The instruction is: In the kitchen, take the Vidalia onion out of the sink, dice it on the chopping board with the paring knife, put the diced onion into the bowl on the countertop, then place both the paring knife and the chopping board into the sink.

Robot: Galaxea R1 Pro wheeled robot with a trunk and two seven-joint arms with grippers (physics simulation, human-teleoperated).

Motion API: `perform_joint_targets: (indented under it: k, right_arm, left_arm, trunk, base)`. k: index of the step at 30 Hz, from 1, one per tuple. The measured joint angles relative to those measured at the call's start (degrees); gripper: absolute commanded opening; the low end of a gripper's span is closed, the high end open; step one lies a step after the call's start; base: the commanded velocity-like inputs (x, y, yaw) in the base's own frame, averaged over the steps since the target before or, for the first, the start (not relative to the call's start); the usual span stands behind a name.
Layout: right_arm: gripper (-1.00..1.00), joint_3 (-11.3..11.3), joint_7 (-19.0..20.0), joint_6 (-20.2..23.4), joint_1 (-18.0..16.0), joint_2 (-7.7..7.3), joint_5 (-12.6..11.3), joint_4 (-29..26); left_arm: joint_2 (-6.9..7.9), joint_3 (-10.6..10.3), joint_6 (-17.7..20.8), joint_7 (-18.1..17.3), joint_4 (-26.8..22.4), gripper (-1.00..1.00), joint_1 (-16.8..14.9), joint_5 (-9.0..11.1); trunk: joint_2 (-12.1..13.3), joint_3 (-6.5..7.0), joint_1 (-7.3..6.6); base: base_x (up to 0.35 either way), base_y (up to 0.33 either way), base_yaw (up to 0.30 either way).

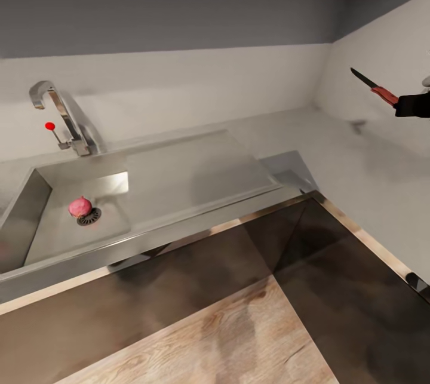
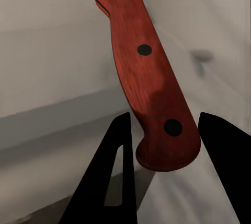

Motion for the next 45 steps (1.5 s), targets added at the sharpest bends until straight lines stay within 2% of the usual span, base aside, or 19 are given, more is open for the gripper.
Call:
perform_joint_targets:
  k: [40,45]
  right_arm:
    - [-1.00,0.09,-0.19,0.08,0.00,0.47,-0.22,0.43]
    - [-1.00,0.08,-0.25,0.12,0.00,1.49,-0.26,0.43]
  left_arm:
    - [0.00,0.00,-0.09,0.00,-0.03,1.00,0.00,-0.02]
    - [0.00,0.00,-0.09,0.00,-0.04,1.00,0.00,-0.01]
  trunk:
    - [0.00,3.59,0.00]
    - [0.00,4.04,0.00]
  base:
    - [0.000,0.000,0.000]
    - [0.000,0.000,0.000]
